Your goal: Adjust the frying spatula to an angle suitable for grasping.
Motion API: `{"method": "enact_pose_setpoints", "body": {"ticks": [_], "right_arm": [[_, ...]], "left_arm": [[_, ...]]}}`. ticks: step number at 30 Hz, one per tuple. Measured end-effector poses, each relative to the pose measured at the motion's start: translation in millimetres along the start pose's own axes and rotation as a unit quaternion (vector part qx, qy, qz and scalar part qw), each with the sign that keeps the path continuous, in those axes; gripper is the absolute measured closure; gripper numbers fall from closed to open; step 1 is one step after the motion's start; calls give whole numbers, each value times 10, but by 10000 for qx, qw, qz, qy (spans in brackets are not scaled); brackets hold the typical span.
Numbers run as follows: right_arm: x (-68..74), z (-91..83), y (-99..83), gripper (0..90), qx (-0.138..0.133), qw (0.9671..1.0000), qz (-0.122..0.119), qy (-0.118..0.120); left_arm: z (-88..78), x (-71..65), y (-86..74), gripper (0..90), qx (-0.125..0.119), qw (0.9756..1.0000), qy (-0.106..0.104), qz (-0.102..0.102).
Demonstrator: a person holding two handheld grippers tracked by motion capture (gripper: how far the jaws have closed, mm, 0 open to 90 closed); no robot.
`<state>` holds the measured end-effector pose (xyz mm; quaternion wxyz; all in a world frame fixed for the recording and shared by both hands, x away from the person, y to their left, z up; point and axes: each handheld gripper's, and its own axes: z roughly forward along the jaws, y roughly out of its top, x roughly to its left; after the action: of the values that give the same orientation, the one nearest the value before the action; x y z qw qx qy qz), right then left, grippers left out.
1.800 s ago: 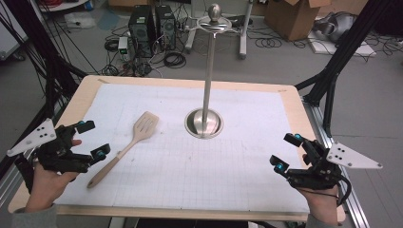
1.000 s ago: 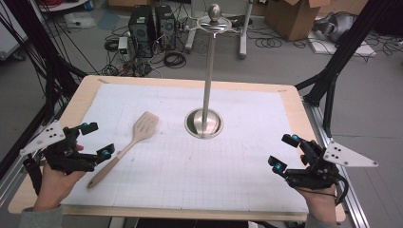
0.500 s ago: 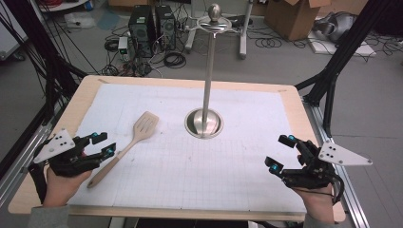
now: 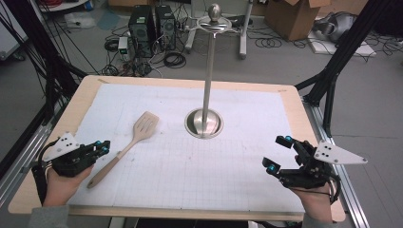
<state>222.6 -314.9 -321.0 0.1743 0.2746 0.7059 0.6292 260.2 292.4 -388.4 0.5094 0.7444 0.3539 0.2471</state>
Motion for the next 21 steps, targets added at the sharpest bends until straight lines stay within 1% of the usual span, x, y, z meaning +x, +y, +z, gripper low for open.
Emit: {"method": "enact_pose_setpoints", "body": {"ticks": [2,6,8,13,14,16,19,21], "right_arm": [[3,12,-3,141,13,10000,-10,13],[5,24,-7,141,42,10000,-21,18],[4,28,-11,141,75,10000,-5,6],[3,34,-19,141,86,10000,12,8],[3,34,-19,141,86,10000,12,8],[4,24,-17,141,78,10000,0,12],[1,15,-16,141,54,10000,-7,1],[-5,9,-19,141,32,10000,2,-7]], "left_arm": [[12,41,-49,895,63,10000,0,-43],[34,103,-143,896,141,9999,13,-65],[55,125,-182,896,203,9997,-2,-152],[129,158,-273,896,487,9985,15,-237],[135,164,-284,896,535,9983,-2,-225],[139,176,-302,896,611,9979,43,-197],[146,204,-340,896,719,9971,58,-224],[159,205,-361,896,781,9967,4,-228]]}}
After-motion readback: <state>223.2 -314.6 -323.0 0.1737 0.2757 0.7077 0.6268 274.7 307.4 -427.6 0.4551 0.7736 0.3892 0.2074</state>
